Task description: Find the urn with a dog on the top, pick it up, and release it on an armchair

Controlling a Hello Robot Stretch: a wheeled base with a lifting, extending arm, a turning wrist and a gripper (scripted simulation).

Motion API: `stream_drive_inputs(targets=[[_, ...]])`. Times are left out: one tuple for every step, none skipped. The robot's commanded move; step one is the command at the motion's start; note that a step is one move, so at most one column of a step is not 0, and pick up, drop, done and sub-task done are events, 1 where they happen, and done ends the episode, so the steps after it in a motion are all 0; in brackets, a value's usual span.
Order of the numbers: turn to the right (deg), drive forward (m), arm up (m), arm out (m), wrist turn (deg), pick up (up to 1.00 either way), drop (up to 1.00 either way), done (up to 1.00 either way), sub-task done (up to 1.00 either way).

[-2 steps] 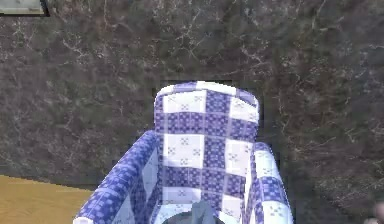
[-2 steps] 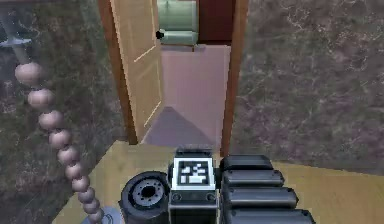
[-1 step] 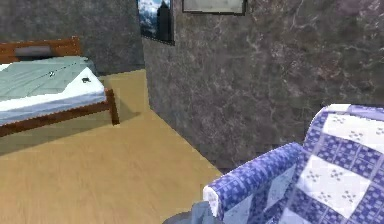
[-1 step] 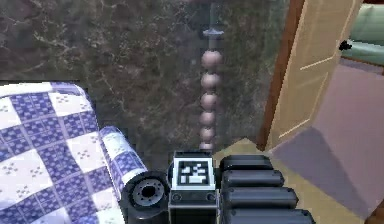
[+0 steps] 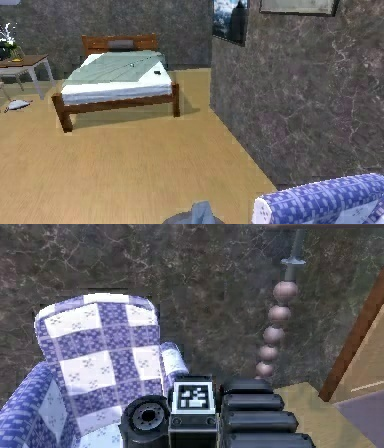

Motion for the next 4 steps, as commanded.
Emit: stream_drive_inputs(targets=[[0.0, 0.00, 0.00, 0.38, 0.0, 0.00, 0.00, 0.00, 0.00], [0.0, 0.00, 0.00, 0.00, 39.0, 0.00, 0.00, 0.00, 0.00], [0.0, 0.00, -0.38, 0.00, 0.0, 0.00, 0.00, 0.00, 0.00], [0.0, 0.00, -0.50, 0.00, 0.0, 0.00, 0.00, 0.00, 0.00]])
